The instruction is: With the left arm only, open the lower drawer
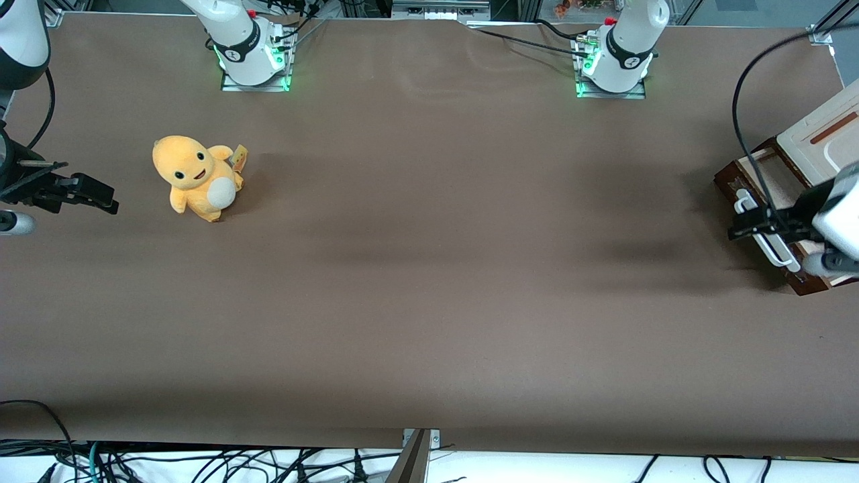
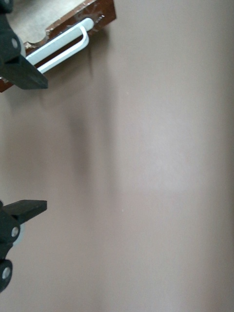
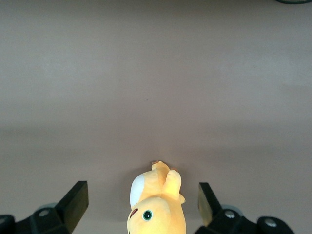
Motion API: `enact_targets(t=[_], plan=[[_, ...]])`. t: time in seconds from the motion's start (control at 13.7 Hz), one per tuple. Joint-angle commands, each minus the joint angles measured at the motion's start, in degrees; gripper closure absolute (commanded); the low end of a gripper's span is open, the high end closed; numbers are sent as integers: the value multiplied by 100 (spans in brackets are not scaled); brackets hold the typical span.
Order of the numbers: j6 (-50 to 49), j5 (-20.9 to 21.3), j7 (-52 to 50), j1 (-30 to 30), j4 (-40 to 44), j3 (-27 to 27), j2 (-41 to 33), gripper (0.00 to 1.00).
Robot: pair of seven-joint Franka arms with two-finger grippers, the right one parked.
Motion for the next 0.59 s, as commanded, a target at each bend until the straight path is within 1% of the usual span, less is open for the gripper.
enact_targets(t=[0.0,0.29,0.37,0.44,0.51], plan=[[412,-176,412,-48,-871,34,-918,0],[-9,-97,377,-101,-959,-19,-1138,0],[-53,-27,386,-101,-959,-10,-1165,0],[-132,182,404,-84,-959,-19,-1182,0],[-193,254,404,-84,-959,-19,-1191,0]])
